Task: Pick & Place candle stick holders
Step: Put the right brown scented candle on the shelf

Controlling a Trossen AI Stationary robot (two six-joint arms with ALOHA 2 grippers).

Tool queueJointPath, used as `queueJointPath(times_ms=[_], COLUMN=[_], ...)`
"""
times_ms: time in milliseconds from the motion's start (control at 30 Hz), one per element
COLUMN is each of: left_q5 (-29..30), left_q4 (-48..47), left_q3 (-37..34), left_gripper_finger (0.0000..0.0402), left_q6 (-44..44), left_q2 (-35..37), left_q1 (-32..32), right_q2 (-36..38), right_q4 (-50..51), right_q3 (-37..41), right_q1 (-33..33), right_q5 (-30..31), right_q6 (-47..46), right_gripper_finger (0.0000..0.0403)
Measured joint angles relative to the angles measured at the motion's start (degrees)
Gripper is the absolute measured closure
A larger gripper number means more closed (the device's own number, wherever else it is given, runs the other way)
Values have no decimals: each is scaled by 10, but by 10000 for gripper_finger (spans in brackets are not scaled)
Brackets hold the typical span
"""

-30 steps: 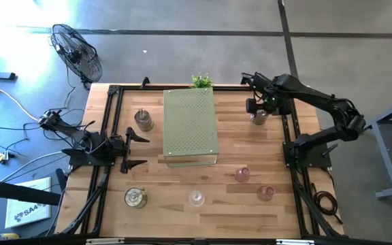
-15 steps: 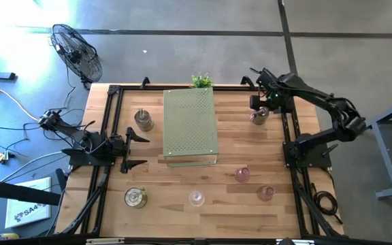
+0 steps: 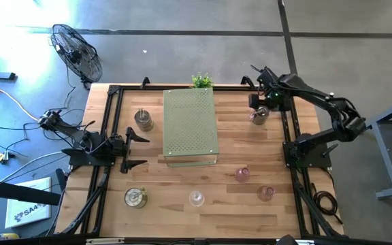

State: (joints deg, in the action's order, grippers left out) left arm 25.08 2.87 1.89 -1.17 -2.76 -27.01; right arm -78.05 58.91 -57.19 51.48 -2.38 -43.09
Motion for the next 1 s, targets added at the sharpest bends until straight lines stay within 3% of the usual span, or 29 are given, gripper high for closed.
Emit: queueJointPath(times_ms=[233,633,1000], left_q5=[0,0,0], left_q4=[0,0,0], left_q3=[0,0,0], left_gripper_finger=[14,14,14], left_q6=[0,0,0], left_q2=[0,0,0], left_q1=[0,0,0], right_q2=[-5,-93,-98], right_q4=[1,-10,-1], right_q3=[0,0,-1], right_q1=[0,0,-25], right_q5=[4,-5,28], right_q6=[-9,-5,-51], right_gripper_finger=[6,6,6])
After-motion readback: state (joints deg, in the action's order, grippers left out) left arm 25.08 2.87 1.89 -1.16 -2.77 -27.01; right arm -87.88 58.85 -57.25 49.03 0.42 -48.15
